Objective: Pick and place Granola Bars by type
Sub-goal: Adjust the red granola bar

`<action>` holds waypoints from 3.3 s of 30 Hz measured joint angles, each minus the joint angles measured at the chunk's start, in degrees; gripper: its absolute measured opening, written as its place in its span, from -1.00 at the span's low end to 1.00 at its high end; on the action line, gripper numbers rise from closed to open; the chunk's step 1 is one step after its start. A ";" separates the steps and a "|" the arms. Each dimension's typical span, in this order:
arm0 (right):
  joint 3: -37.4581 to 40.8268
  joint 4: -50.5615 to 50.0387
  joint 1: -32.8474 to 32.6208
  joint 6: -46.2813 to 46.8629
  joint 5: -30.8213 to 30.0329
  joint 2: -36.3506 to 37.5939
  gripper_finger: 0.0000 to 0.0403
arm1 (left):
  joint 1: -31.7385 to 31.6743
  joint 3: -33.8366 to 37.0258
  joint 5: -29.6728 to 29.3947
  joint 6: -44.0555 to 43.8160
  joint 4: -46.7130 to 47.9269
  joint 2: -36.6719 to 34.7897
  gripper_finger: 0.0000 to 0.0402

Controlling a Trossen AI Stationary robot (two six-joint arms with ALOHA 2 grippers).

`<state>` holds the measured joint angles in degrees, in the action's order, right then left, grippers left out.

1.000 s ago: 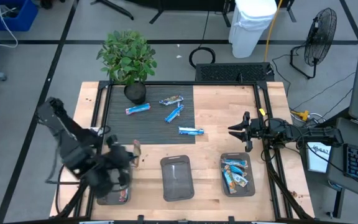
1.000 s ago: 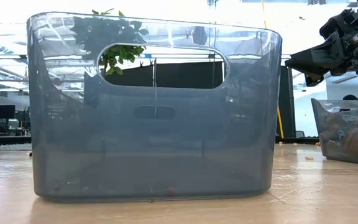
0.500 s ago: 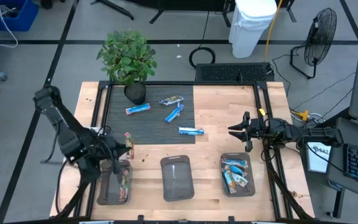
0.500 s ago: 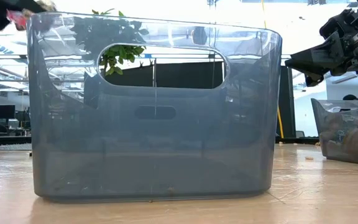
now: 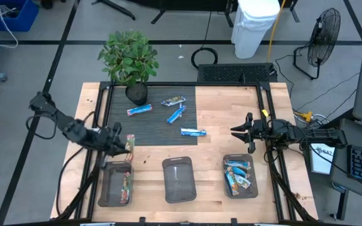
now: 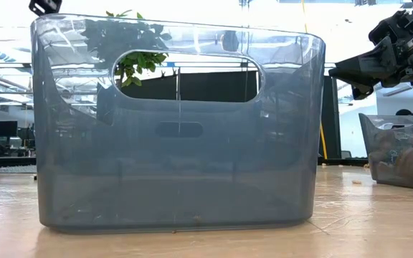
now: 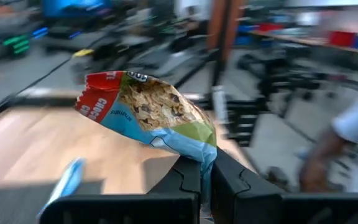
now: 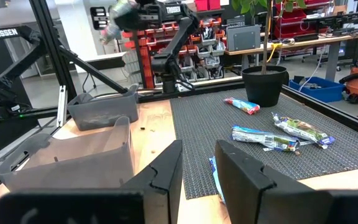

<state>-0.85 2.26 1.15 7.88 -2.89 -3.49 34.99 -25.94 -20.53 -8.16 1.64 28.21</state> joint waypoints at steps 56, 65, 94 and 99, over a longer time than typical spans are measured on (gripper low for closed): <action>0.01 0.07 0.00 0.00 -0.01 -0.02 -0.57 | 14.03 -38.25 10.31 -90.41 58.13 44.52 -0.94; 0.00 0.07 0.00 0.00 0.00 -0.02 -0.57 | 18.58 -40.10 13.18 -108.47 62.37 52.59 -0.95; 0.00 0.07 0.00 0.00 -0.01 0.00 -0.57 | 18.68 -40.05 20.59 -113.83 67.86 55.18 -0.56; 0.01 0.07 -0.01 0.00 -0.01 0.01 -0.57 | 18.68 -40.05 19.03 -111.86 71.33 55.18 -0.26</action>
<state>-0.85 2.33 1.15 7.88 -2.90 -3.49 53.67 -66.00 -1.51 -120.02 72.97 83.40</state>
